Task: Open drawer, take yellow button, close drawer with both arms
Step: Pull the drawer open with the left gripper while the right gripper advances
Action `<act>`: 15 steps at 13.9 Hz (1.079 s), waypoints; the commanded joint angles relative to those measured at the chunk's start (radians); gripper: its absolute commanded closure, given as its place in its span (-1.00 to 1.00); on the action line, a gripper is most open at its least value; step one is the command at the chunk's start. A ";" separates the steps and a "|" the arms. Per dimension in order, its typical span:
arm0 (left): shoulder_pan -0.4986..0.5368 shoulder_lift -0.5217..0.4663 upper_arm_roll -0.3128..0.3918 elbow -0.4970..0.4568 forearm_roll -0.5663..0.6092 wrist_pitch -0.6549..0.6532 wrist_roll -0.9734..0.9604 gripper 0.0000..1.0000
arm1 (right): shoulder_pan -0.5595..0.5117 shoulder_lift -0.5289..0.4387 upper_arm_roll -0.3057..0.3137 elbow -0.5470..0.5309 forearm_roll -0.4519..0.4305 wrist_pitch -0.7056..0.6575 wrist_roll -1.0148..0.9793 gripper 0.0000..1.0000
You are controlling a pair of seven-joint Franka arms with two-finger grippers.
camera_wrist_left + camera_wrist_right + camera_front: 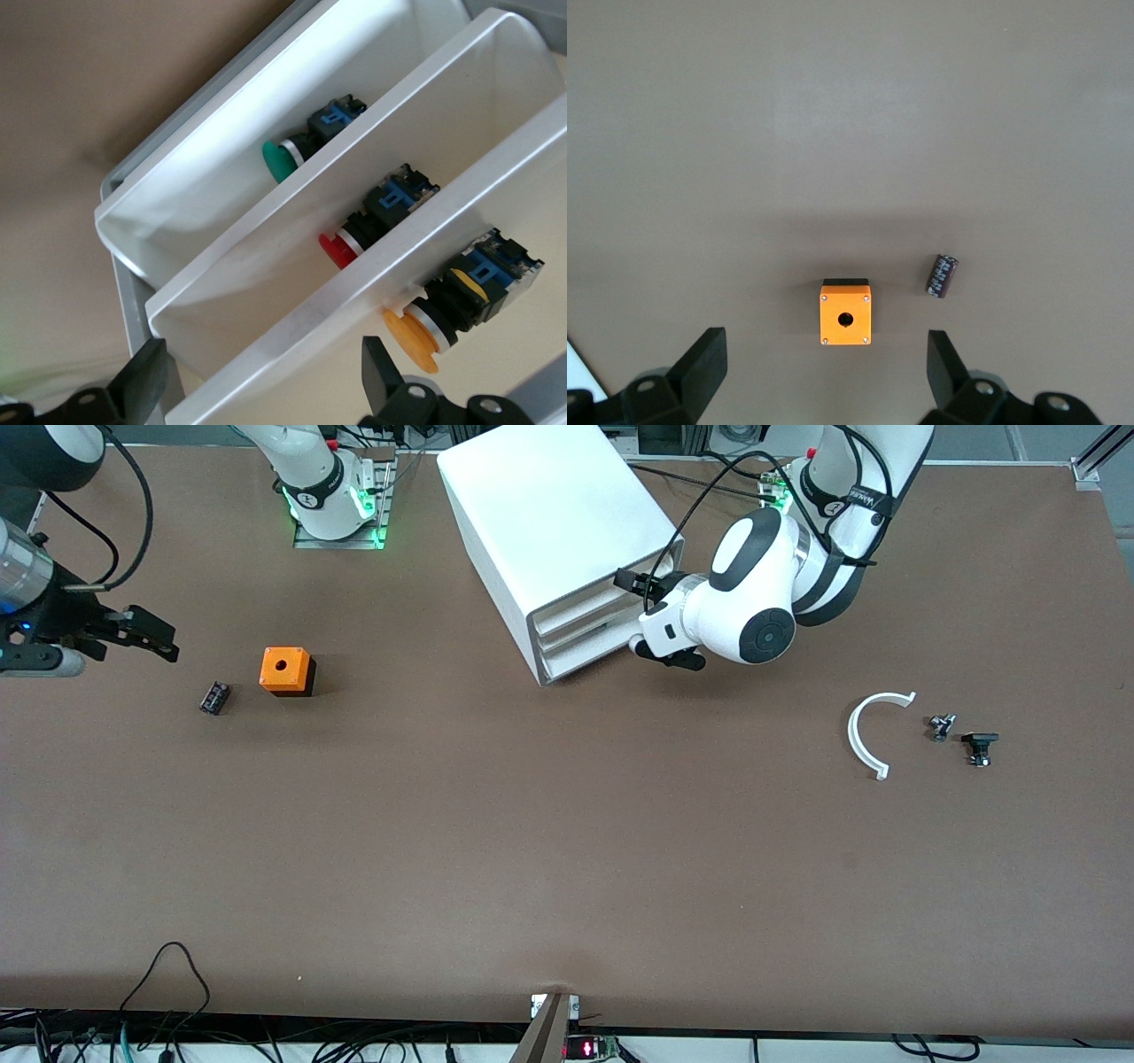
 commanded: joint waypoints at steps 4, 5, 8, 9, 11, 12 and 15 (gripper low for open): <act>-0.025 -0.021 -0.018 -0.073 -0.030 0.094 0.120 -0.56 | 0.036 0.026 -0.002 0.037 0.022 -0.011 -0.013 -1.00; -0.025 -0.021 -0.018 -0.081 -0.030 0.097 0.121 -0.50 | 0.044 0.026 -0.002 0.040 0.022 -0.012 -0.013 -1.00; -0.025 -0.021 -0.018 -0.081 -0.030 0.100 0.123 0.32 | 0.075 0.029 -0.002 0.038 0.023 -0.020 -0.014 -1.00; -0.025 -0.019 -0.018 -0.082 -0.028 0.100 0.123 0.56 | 0.084 0.031 0.000 0.040 0.023 -0.020 -0.014 -1.00; -0.023 -0.019 -0.018 -0.089 -0.028 0.100 0.123 0.77 | 0.093 0.042 -0.002 0.040 0.049 -0.020 -0.014 -1.00; -0.023 -0.019 -0.018 -0.089 -0.028 0.100 0.123 0.89 | 0.093 0.052 0.000 0.040 0.054 -0.020 -0.028 -1.00; -0.019 -0.021 -0.014 -0.084 -0.014 0.100 0.123 1.00 | 0.096 0.077 0.000 0.041 0.057 -0.006 -0.106 -1.00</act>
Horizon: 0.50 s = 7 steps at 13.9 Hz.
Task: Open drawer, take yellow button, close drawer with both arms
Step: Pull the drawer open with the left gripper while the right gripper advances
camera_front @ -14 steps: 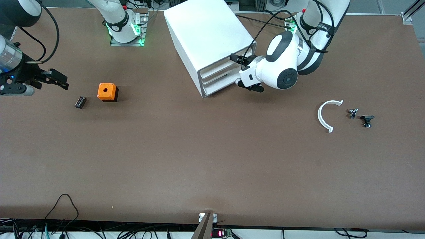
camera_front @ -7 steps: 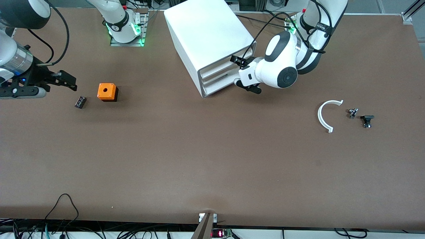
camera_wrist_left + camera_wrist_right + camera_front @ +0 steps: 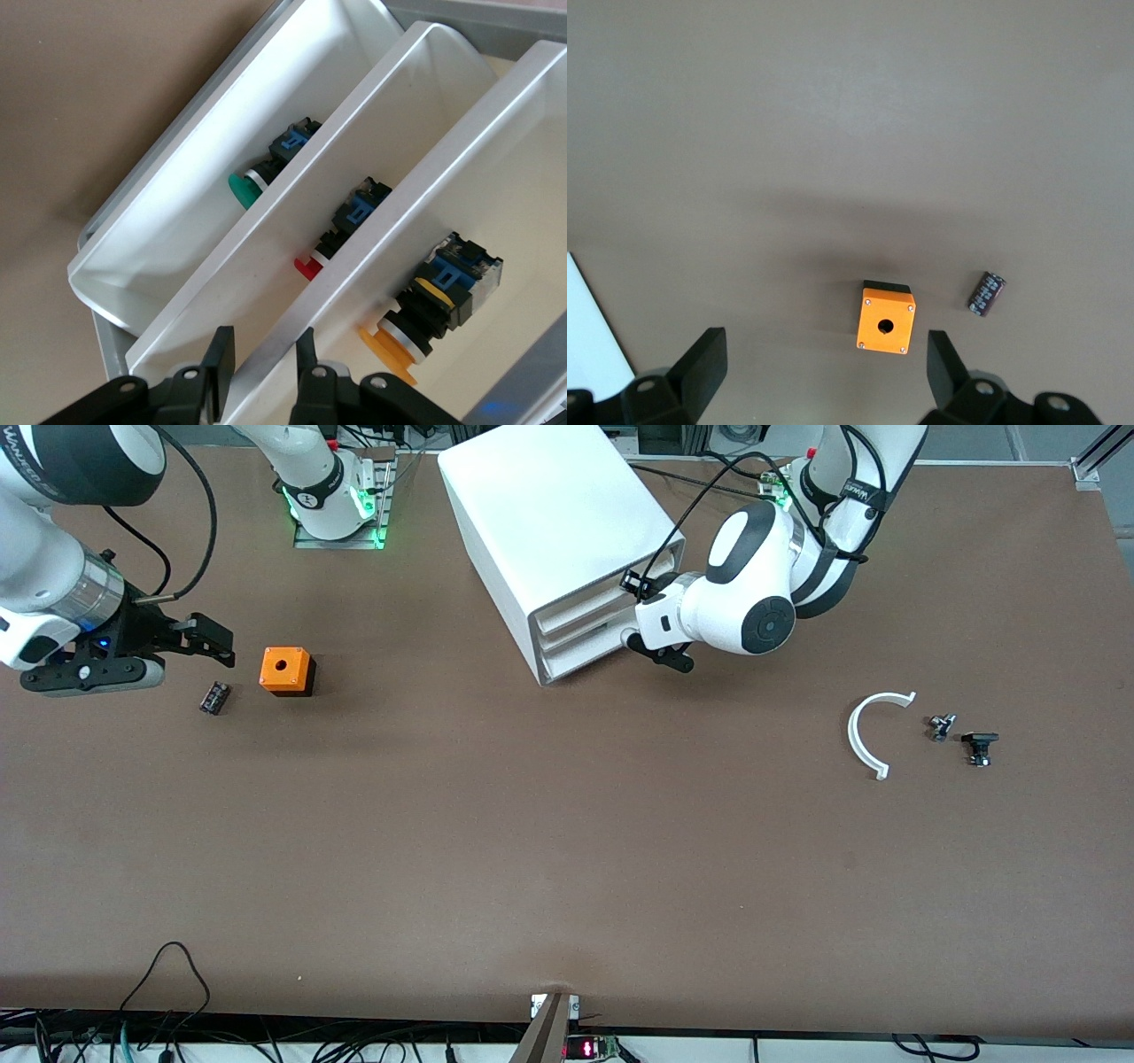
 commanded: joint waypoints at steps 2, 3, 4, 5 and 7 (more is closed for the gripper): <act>-0.009 -0.003 0.029 -0.044 0.023 0.018 -0.005 1.00 | 0.028 0.064 0.000 0.069 0.021 -0.007 -0.053 -1.00; -0.008 -0.003 0.053 -0.039 0.041 0.040 0.005 1.00 | 0.030 0.085 0.000 0.088 0.021 -0.007 -0.055 -1.00; -0.007 -0.005 0.059 -0.039 0.079 0.101 0.057 1.00 | 0.031 0.100 0.000 0.099 0.021 -0.005 -0.055 -1.00; 0.002 -0.003 0.061 -0.039 0.109 0.161 0.121 1.00 | 0.033 0.104 0.000 0.103 0.021 -0.005 -0.055 -1.00; 0.016 0.017 0.081 -0.039 0.112 0.249 0.154 1.00 | 0.033 0.110 0.000 0.103 0.019 -0.005 -0.061 -1.00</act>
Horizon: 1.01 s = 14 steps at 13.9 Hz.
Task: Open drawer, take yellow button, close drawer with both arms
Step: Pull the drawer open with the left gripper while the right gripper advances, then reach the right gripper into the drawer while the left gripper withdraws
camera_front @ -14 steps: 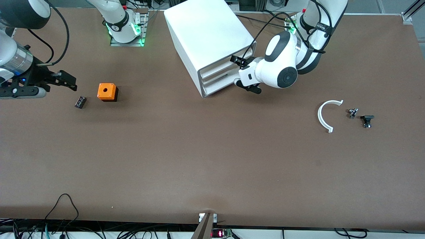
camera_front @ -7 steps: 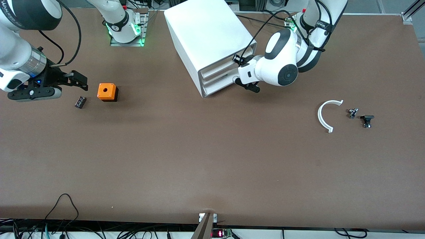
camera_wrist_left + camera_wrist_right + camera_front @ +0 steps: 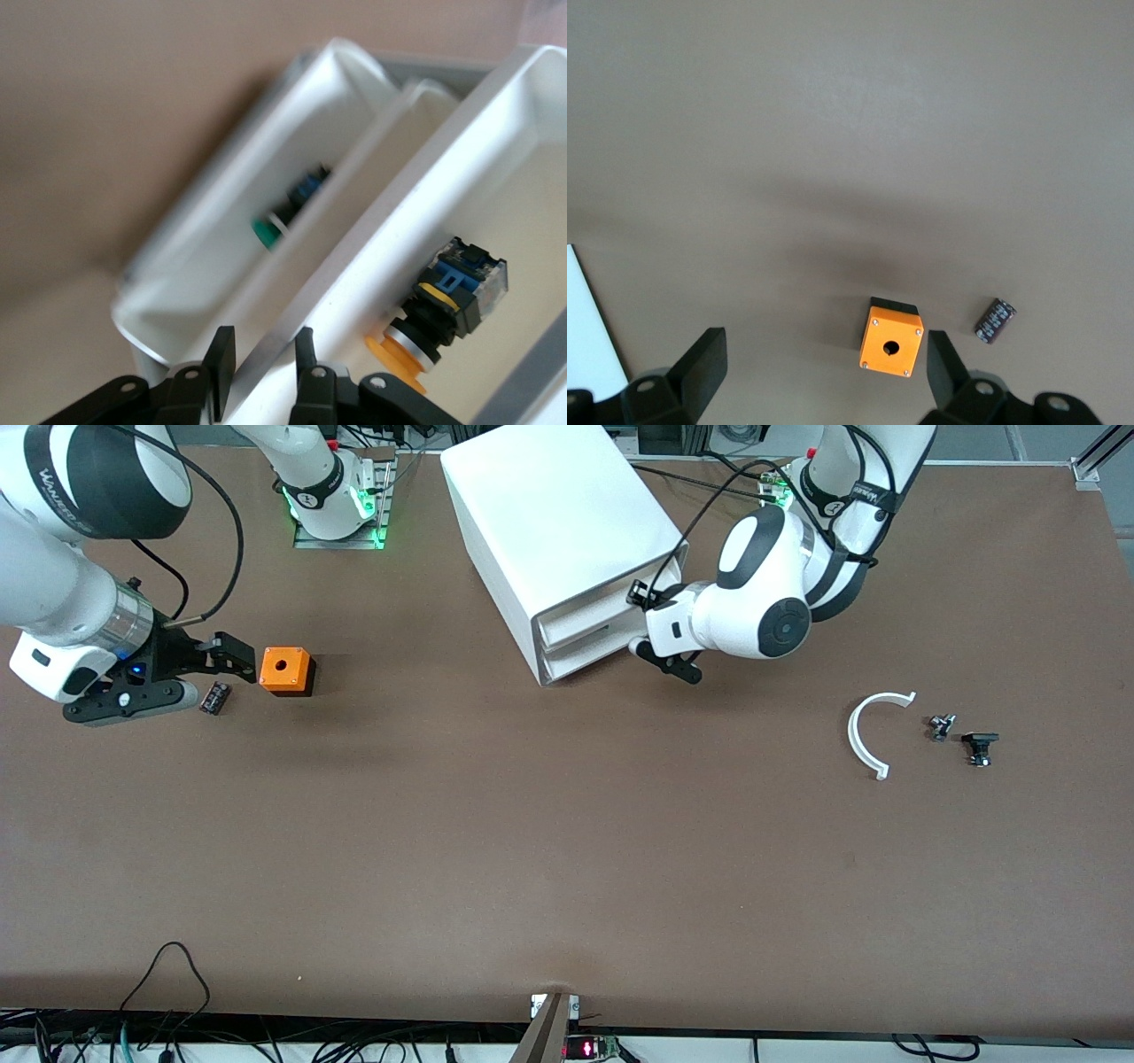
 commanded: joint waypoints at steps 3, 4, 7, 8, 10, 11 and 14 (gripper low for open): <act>0.009 0.035 0.072 -0.026 0.075 0.227 0.061 1.00 | 0.022 0.050 -0.002 0.042 0.016 0.011 -0.074 -1.00; 0.009 0.035 0.089 -0.017 0.076 0.228 0.061 1.00 | 0.045 0.057 -0.002 0.048 0.016 0.017 -0.074 -1.00; 0.009 0.044 0.136 0.018 0.079 0.228 0.062 1.00 | 0.123 0.081 0.001 0.092 0.018 0.030 -0.117 -1.00; 0.009 0.045 0.146 0.024 0.079 0.228 0.062 1.00 | 0.158 0.096 0.004 0.113 0.018 0.031 -0.153 -1.00; 0.009 0.045 0.156 0.029 0.070 0.230 0.062 -0.98 | 0.243 0.145 0.004 0.187 0.019 0.033 -0.241 -1.00; 0.009 0.038 0.163 0.029 0.070 0.233 0.061 -1.00 | 0.286 0.176 0.004 0.234 0.036 0.033 -0.272 -1.00; 0.006 0.005 0.163 0.029 0.082 0.233 0.061 -1.00 | 0.376 0.260 0.004 0.325 0.158 0.043 -0.359 -1.00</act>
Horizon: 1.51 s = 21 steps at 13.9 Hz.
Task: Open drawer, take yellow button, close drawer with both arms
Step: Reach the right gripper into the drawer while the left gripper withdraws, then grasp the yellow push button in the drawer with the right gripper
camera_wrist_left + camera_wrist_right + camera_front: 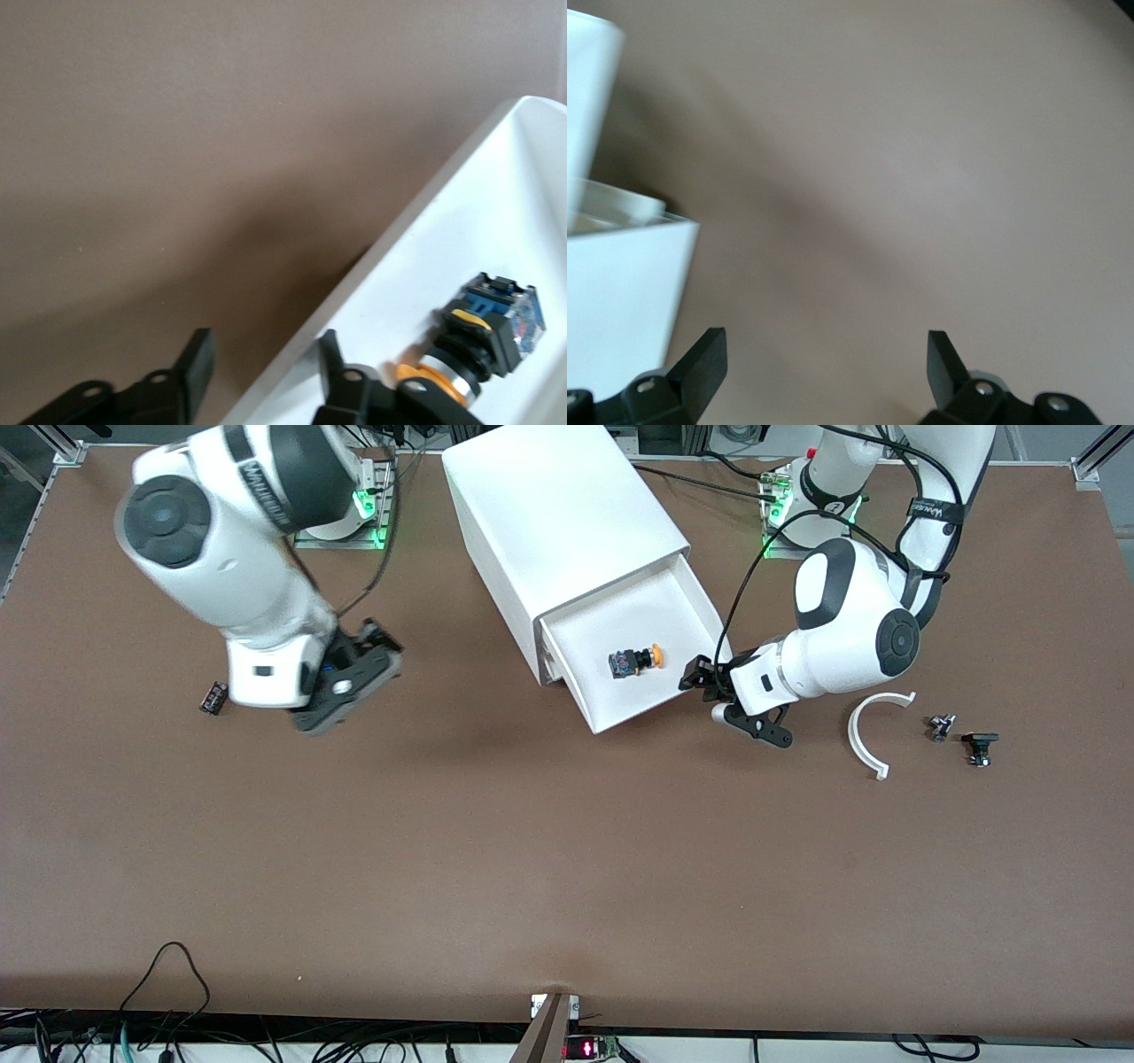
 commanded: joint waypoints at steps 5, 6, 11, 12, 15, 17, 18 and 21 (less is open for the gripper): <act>0.007 -0.126 0.031 0.017 0.209 0.024 -0.022 -1.00 | 0.160 0.224 0.013 0.246 0.091 0.012 -0.301 -1.00; 0.021 -0.171 0.035 0.017 0.244 0.025 -0.021 -1.00 | 0.163 0.245 0.036 0.267 0.089 0.014 -0.321 -1.00; 0.064 -0.297 0.107 0.025 0.349 -0.089 -0.033 -1.00 | 0.253 0.296 0.063 0.321 0.072 0.045 -0.427 -1.00; 0.070 -0.311 0.133 0.055 0.384 -0.137 -0.033 -1.00 | 0.272 0.296 0.063 0.321 0.069 0.046 -0.427 -1.00; 0.105 -0.329 0.169 0.193 0.493 -0.356 -0.039 -1.00 | 0.293 0.321 0.058 0.320 0.063 0.084 -0.433 -1.00; 0.116 -0.302 0.170 0.304 0.563 -0.506 -0.077 -1.00 | 0.321 0.351 0.055 0.321 0.049 0.130 -0.432 -1.00; 0.119 -0.285 0.169 0.325 0.582 -0.527 -0.097 -1.00 | 0.335 0.362 0.053 0.321 0.027 0.150 -0.432 -1.00; 0.130 -0.282 0.172 0.326 0.596 -0.530 -0.108 -1.00 | 0.376 0.382 0.030 0.320 -0.006 0.167 -0.429 -1.00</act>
